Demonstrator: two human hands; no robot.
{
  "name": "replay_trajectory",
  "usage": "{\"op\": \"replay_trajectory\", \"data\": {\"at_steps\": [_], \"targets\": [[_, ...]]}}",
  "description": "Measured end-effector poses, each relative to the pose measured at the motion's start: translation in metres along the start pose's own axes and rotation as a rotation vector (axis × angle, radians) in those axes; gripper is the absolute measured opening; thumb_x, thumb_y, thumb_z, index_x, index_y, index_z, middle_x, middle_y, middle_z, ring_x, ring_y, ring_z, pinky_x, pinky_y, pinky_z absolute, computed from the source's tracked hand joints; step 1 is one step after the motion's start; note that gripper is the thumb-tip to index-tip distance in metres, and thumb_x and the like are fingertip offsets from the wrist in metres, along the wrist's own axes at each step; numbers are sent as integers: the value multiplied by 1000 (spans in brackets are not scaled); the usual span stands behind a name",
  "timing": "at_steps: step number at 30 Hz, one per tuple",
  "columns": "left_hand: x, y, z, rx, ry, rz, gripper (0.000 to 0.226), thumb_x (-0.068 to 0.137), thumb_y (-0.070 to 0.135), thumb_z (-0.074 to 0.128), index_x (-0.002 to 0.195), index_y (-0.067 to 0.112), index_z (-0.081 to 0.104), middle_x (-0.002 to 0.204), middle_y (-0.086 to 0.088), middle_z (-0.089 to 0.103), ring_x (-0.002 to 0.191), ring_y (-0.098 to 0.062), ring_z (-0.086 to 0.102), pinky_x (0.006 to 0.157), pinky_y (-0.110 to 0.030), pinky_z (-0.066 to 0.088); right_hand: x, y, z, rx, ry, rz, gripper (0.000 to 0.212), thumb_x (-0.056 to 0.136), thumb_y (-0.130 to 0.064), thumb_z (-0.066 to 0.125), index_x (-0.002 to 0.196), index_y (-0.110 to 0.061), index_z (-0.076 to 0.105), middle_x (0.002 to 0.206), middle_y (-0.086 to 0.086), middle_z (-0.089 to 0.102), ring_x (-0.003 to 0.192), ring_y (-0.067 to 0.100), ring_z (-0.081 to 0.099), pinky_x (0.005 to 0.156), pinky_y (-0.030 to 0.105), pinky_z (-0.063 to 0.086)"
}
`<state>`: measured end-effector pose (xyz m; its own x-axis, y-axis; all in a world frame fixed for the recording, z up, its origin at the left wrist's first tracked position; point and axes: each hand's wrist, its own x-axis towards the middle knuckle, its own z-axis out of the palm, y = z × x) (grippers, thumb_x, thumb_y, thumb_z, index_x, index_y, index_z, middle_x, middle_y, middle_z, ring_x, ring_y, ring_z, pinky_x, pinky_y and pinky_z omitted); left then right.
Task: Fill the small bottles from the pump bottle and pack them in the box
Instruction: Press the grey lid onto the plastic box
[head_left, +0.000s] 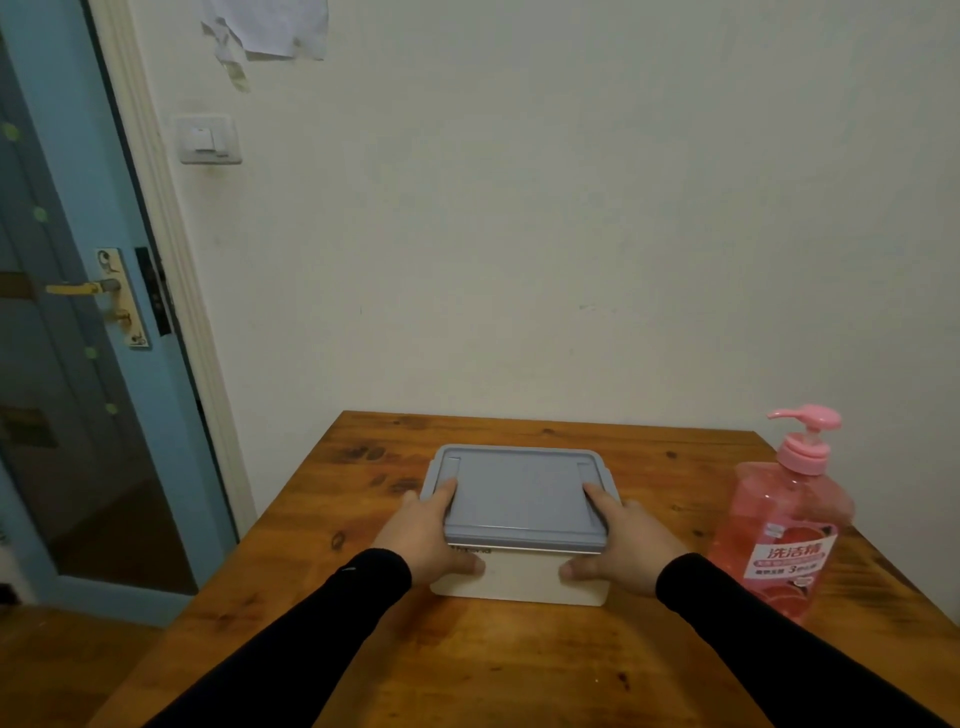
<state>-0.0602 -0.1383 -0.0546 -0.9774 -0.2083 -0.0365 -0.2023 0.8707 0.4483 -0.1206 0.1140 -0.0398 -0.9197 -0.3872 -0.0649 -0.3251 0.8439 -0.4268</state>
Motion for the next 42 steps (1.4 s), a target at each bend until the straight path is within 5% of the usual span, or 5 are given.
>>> {"op": "replay_trajectory", "data": {"at_steps": [7, 31, 36, 42], "targets": [[24, 0, -2, -19, 12, 9, 116, 59, 57, 81, 148, 36, 10, 126, -2, 33, 98, -14, 41, 95, -31, 42, 27, 3, -1, 15, 0, 19, 120, 59, -62, 79, 151, -33, 8, 137, 5, 36, 116, 21, 46, 95, 28, 42], [151, -3, -6, -54, 61, 38, 112, 56, 58, 82, 146, 37, 19, 107, 3, 29, 90, -14, 40, 91, -29, 40, 148, 17, -9, 82, 82, 34, 111, 63, -55, 81, 151, -33, 15, 133, 6, 38, 111, 21, 46, 93, 28, 40], [179, -5, -9, -54, 60, 43, 113, 55, 60, 82, 146, 37, 19, 106, 3, 29, 88, -14, 40, 85, -25, 37, 173, 20, -9, 93, 107, 28, 108, 65, -55, 80, 150, -33, 17, 127, 5, 39, 94, 15, 40, 86, 25, 39], [210, -5, -10, -43, 68, 41, 113, 55, 60, 82, 146, 35, 20, 107, 2, 31, 92, -16, 40, 93, -30, 40, 202, 22, -10, 81, 145, 32, 105, 66, -54, 79, 149, -32, 20, 130, 7, 41, 105, 19, 47, 93, 27, 40]]}}
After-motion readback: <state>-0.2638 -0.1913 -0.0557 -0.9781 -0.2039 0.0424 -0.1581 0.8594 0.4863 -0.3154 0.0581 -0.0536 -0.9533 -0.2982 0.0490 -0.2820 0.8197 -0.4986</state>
